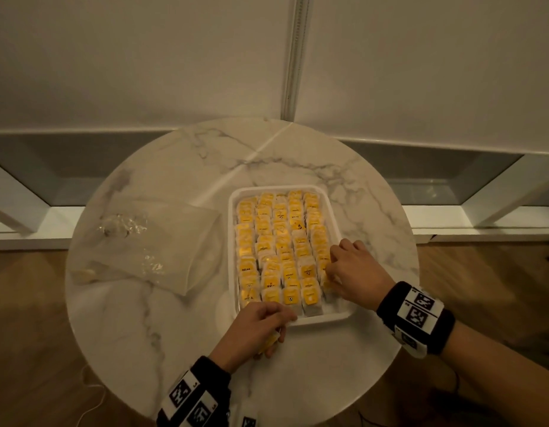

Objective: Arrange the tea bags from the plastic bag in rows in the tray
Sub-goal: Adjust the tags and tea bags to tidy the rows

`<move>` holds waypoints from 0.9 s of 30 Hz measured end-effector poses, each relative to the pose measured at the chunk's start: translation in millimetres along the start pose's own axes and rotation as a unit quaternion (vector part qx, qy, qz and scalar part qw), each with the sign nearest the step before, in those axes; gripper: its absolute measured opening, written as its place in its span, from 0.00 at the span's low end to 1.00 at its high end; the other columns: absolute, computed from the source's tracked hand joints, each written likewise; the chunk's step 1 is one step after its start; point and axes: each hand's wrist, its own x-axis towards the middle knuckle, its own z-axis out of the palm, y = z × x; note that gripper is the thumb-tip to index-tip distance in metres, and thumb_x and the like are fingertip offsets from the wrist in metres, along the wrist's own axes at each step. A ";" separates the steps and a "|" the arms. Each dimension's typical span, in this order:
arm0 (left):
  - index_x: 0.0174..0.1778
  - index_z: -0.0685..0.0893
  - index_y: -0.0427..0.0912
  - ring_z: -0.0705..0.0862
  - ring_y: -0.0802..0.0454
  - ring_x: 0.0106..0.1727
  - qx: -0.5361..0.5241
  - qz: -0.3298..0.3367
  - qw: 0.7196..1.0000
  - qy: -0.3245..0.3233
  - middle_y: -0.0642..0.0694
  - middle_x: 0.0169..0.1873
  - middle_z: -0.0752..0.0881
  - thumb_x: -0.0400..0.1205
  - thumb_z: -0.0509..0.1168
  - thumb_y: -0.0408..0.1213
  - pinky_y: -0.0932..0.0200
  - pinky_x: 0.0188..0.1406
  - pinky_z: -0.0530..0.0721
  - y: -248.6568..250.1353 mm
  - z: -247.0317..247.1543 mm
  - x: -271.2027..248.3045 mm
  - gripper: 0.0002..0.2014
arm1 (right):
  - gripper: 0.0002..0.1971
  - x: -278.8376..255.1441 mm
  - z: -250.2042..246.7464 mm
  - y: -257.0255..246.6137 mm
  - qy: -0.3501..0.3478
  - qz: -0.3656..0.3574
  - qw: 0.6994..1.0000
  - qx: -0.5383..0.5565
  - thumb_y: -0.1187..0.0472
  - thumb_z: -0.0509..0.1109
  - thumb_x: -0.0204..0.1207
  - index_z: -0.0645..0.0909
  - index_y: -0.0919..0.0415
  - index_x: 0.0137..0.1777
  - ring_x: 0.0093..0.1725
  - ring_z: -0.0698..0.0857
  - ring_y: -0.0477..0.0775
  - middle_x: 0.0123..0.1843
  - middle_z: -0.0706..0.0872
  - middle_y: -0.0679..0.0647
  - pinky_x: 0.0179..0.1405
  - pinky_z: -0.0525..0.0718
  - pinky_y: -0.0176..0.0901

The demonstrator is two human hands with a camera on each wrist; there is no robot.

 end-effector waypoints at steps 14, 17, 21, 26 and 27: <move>0.48 0.90 0.42 0.74 0.50 0.18 0.013 0.005 0.999 0.031 0.48 0.24 0.81 0.86 0.64 0.39 0.65 0.17 0.63 -3.4 -10.2 -3.8 0.10 | 0.18 -9.0 -1.4 -14.4 0.056 0.013 0.998 0.013 0.53 0.84 0.49 0.79 0.52 0.35 0.37 0.78 0.56 0.38 0.78 0.51 0.36 0.75 0.48; 0.48 0.90 0.41 0.73 0.51 0.18 0.010 0.006 0.999 0.035 0.49 0.23 0.80 0.86 0.64 0.39 0.65 0.17 0.62 -3.5 -9.2 -4.7 0.10 | 0.08 -11.8 1.4 -23.8 0.006 -0.048 0.998 0.030 0.49 0.75 0.66 0.81 0.50 0.36 0.39 0.81 0.54 0.35 0.83 0.48 0.43 0.73 0.48; 0.49 0.90 0.41 0.74 0.50 0.18 0.000 0.005 0.999 0.035 0.48 0.23 0.80 0.87 0.63 0.37 0.65 0.18 0.62 -4.8 -10.0 -4.0 0.10 | 0.10 -2.5 5.6 -31.2 -0.074 -0.022 0.997 0.013 0.55 0.61 0.79 0.83 0.54 0.46 0.51 0.80 0.58 0.46 0.87 0.53 0.53 0.65 0.51; 0.49 0.90 0.38 0.73 0.48 0.18 -0.029 0.006 0.999 0.037 0.42 0.26 0.81 0.88 0.59 0.37 0.64 0.18 0.62 -6.7 -10.7 -3.0 0.14 | 0.07 8.2 2.5 -36.2 -0.084 -0.003 0.996 -0.026 0.61 0.63 0.77 0.82 0.57 0.41 0.51 0.79 0.60 0.42 0.87 0.56 0.53 0.65 0.52; 0.49 0.90 0.37 0.73 0.47 0.18 -0.036 0.006 0.999 0.038 0.40 0.27 0.81 0.88 0.58 0.37 0.63 0.18 0.62 -6.9 -11.3 -2.6 0.14 | 0.07 9.1 3.4 -36.8 -0.085 -0.003 0.996 -0.033 0.61 0.63 0.77 0.83 0.58 0.43 0.51 0.78 0.59 0.43 0.87 0.56 0.54 0.66 0.52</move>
